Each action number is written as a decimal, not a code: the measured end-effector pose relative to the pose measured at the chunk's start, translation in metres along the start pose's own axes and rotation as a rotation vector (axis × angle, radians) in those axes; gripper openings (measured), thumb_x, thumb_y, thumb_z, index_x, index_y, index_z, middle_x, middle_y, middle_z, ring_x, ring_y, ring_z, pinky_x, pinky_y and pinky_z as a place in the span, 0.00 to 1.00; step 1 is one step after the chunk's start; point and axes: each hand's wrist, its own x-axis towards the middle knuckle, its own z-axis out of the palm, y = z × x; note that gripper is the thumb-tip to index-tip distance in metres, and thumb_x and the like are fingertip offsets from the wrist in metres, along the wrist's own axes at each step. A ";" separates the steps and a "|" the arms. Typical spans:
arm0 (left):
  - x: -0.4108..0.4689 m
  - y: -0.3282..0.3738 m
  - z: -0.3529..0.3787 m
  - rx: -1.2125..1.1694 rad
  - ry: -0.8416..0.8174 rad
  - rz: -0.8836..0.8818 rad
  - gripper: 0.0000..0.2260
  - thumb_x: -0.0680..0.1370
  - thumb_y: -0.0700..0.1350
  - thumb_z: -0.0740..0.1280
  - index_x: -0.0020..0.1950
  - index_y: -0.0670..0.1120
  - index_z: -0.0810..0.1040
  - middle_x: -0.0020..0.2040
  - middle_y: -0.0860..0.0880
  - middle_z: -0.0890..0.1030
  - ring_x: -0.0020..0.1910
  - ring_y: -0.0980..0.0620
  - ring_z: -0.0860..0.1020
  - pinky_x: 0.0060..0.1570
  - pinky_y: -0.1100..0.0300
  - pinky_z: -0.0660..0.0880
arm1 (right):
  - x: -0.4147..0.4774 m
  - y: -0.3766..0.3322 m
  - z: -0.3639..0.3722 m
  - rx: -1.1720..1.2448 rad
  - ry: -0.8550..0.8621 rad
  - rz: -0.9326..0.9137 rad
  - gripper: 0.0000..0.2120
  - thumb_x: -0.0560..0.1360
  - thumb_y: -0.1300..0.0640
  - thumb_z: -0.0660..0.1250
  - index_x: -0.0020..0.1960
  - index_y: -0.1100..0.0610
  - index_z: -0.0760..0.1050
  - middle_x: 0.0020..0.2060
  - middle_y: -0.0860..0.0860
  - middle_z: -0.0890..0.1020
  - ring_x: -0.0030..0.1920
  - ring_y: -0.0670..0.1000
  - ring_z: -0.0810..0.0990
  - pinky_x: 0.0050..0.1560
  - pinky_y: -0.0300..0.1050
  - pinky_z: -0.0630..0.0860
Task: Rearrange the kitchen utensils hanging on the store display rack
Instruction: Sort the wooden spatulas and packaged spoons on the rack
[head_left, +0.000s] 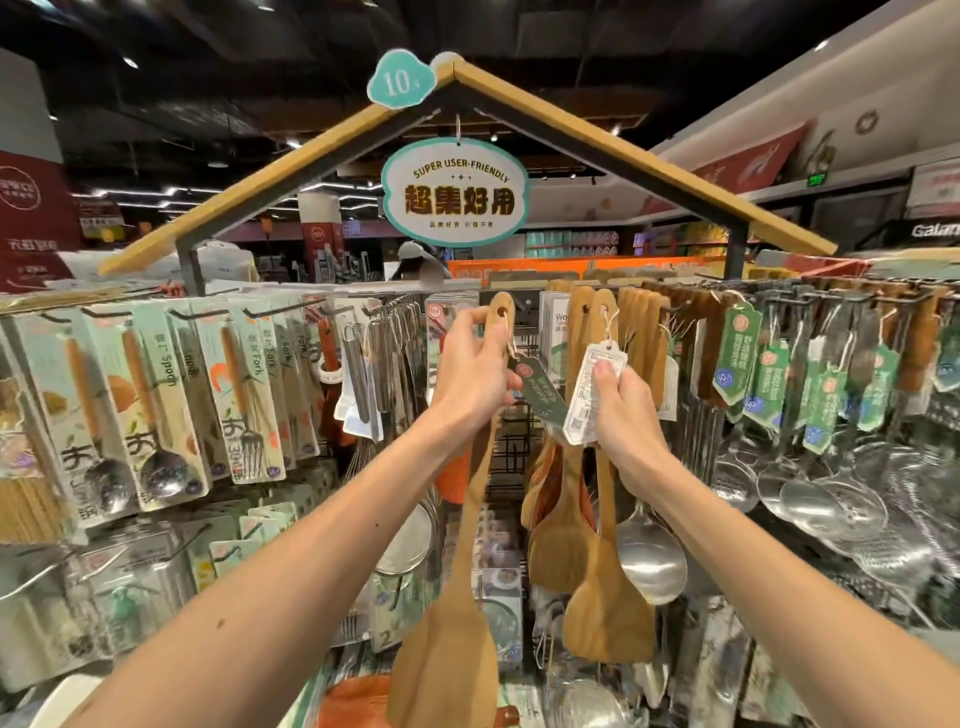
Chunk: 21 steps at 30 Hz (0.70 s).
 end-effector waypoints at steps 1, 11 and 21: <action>0.001 0.000 -0.001 0.018 0.004 0.004 0.13 0.86 0.47 0.55 0.69 0.47 0.66 0.54 0.40 0.81 0.33 0.54 0.77 0.31 0.62 0.75 | 0.002 0.001 0.000 -0.005 -0.008 0.004 0.20 0.84 0.43 0.49 0.56 0.57 0.72 0.47 0.50 0.78 0.47 0.51 0.76 0.51 0.51 0.72; -0.002 -0.003 -0.003 0.047 -0.006 -0.001 0.10 0.85 0.46 0.56 0.66 0.48 0.67 0.52 0.41 0.81 0.37 0.50 0.79 0.34 0.59 0.77 | 0.018 0.004 0.004 -0.044 -0.069 0.078 0.22 0.85 0.45 0.49 0.65 0.59 0.70 0.53 0.53 0.79 0.48 0.49 0.77 0.50 0.47 0.75; -0.037 -0.037 -0.009 -0.002 -0.040 -0.154 0.09 0.85 0.46 0.56 0.64 0.47 0.69 0.50 0.39 0.81 0.36 0.51 0.80 0.36 0.57 0.78 | 0.023 0.000 0.009 -0.273 0.008 0.038 0.19 0.85 0.47 0.49 0.55 0.59 0.72 0.53 0.56 0.78 0.57 0.59 0.76 0.51 0.48 0.67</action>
